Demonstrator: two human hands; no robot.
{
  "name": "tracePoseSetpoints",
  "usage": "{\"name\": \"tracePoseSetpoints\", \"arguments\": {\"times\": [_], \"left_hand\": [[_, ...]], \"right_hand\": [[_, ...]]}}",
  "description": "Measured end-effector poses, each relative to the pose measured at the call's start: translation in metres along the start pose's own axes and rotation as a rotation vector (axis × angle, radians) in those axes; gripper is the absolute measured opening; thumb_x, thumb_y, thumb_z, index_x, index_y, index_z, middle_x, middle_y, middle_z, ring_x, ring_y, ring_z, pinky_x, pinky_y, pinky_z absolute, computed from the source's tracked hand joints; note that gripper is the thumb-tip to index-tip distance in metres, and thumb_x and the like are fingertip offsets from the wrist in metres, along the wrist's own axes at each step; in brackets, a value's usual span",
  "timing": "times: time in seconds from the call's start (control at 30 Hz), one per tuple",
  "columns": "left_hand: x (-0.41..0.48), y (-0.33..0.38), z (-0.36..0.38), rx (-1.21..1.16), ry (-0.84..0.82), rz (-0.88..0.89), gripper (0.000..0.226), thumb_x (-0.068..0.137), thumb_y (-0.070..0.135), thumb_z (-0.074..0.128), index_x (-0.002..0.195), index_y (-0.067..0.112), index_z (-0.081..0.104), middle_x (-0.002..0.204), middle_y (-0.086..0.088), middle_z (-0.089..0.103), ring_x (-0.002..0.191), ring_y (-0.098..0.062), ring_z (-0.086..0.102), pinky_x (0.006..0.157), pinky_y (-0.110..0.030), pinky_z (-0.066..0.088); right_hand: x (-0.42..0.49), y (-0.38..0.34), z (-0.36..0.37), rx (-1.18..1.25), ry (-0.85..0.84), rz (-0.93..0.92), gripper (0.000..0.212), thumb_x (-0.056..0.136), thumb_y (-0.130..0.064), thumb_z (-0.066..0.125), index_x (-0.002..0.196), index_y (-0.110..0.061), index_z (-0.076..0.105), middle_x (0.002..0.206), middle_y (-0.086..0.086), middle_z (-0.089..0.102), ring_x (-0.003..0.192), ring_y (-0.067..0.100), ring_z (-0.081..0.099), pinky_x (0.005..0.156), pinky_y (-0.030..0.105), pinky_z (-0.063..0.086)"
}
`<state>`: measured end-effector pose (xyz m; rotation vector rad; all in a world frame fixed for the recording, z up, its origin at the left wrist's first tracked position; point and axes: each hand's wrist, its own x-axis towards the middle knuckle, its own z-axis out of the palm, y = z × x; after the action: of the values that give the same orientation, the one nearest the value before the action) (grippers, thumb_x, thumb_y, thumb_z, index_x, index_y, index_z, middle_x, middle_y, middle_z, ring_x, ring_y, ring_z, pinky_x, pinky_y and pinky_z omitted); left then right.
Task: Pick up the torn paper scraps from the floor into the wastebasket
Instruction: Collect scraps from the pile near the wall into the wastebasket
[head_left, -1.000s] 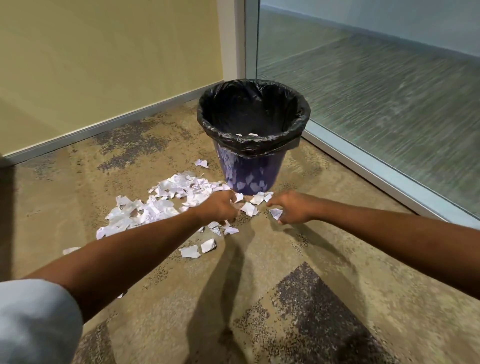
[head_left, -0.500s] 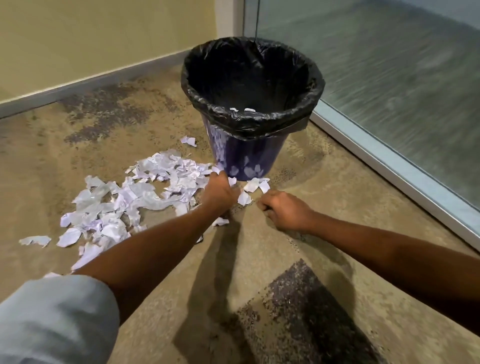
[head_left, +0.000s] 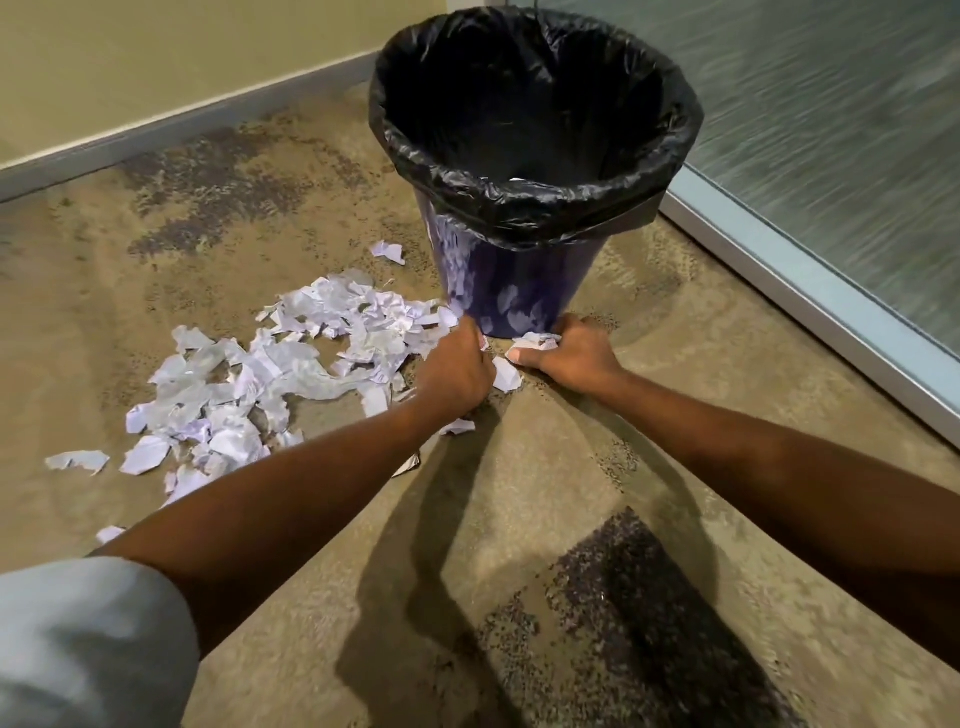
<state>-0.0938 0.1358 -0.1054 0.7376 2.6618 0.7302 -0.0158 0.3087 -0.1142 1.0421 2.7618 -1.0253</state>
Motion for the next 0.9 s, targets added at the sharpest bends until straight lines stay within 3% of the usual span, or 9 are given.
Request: {"name": "tracePoseSetpoints", "arguments": {"times": [0.1,0.2,0.3,0.43,0.57,0.77,0.83,0.9], "left_hand": [[-0.005,-0.001,0.01,0.034,-0.068,0.086,0.04,0.104,0.044,0.057,0.128,0.014,0.046,0.113,-0.01,0.067,0.095,-0.025,0.064,0.077,-0.04,0.053],[-0.007,-0.004,0.018,0.184,-0.118,0.159,0.076,0.094,0.068,0.06,0.143,0.014,0.037,0.116,-0.011,0.068,0.1,-0.031,0.067,0.083,-0.045,0.058],[-0.004,-0.003,0.02,0.22,-0.103,0.167,0.058,0.099,0.056,0.062,0.136,0.018,0.039,0.114,-0.011,0.069,0.098,-0.031,0.067,0.081,-0.043,0.057],[0.002,-0.006,0.017,0.143,-0.032,0.099,0.034,0.107,0.034,0.055,0.133,0.015,0.044,0.107,-0.011,0.067,0.095,-0.029,0.067,0.08,-0.044,0.058],[0.003,-0.012,0.013,0.096,0.065,0.046,0.031,0.108,0.026,0.054,0.134,0.013,0.042,0.091,-0.004,0.061,0.082,-0.025,0.065,0.068,-0.04,0.054],[0.01,-0.009,0.014,0.067,0.009,-0.051,0.045,0.105,0.042,0.06,0.134,0.013,0.042,0.1,-0.007,0.062,0.088,-0.027,0.06,0.075,-0.041,0.051],[0.011,-0.008,0.016,0.074,0.037,-0.058,0.048,0.104,0.045,0.06,0.135,0.014,0.041,0.101,-0.009,0.067,0.091,-0.03,0.065,0.074,-0.041,0.053],[0.011,-0.009,0.019,0.092,0.08,-0.052,0.047,0.104,0.046,0.059,0.135,0.016,0.042,0.1,-0.009,0.069,0.089,-0.03,0.067,0.074,-0.042,0.056]], "right_hand": [[-0.003,-0.004,0.01,-0.068,0.065,0.016,0.102,0.064,-0.079,0.078,0.144,-0.02,0.055,0.13,0.016,0.064,0.117,0.035,0.064,0.085,0.032,0.049],[-0.007,-0.008,0.016,-0.075,0.151,0.03,0.076,0.077,-0.061,0.081,0.134,-0.016,0.06,0.123,0.015,0.065,0.111,0.036,0.066,0.08,0.033,0.05],[-0.01,-0.011,0.019,-0.048,0.171,0.017,0.043,0.086,-0.051,0.08,0.112,-0.019,0.068,0.107,0.01,0.07,0.092,0.031,0.068,0.073,0.033,0.052],[-0.015,-0.015,0.018,-0.004,0.165,-0.03,0.017,0.092,-0.037,0.077,0.093,-0.023,0.069,0.089,0.005,0.07,0.079,0.025,0.062,0.069,0.028,0.043],[-0.015,-0.012,0.019,0.08,0.145,-0.024,0.016,0.093,-0.025,0.076,0.083,-0.021,0.064,0.073,0.001,0.065,0.069,0.023,0.061,0.063,0.025,0.04],[-0.021,-0.003,0.013,0.195,0.065,-0.042,0.01,0.09,-0.014,0.076,0.086,-0.014,0.067,0.077,0.003,0.071,0.064,0.011,0.06,0.054,0.022,0.048],[-0.026,0.001,0.014,0.224,0.047,-0.033,0.011,0.089,-0.014,0.077,0.084,-0.013,0.068,0.076,0.003,0.072,0.063,0.015,0.065,0.058,0.03,0.057],[-0.031,0.005,0.015,0.278,0.008,0.0,0.012,0.088,-0.011,0.078,0.081,-0.013,0.068,0.069,0.005,0.072,0.054,0.016,0.067,0.053,0.039,0.061]]}}
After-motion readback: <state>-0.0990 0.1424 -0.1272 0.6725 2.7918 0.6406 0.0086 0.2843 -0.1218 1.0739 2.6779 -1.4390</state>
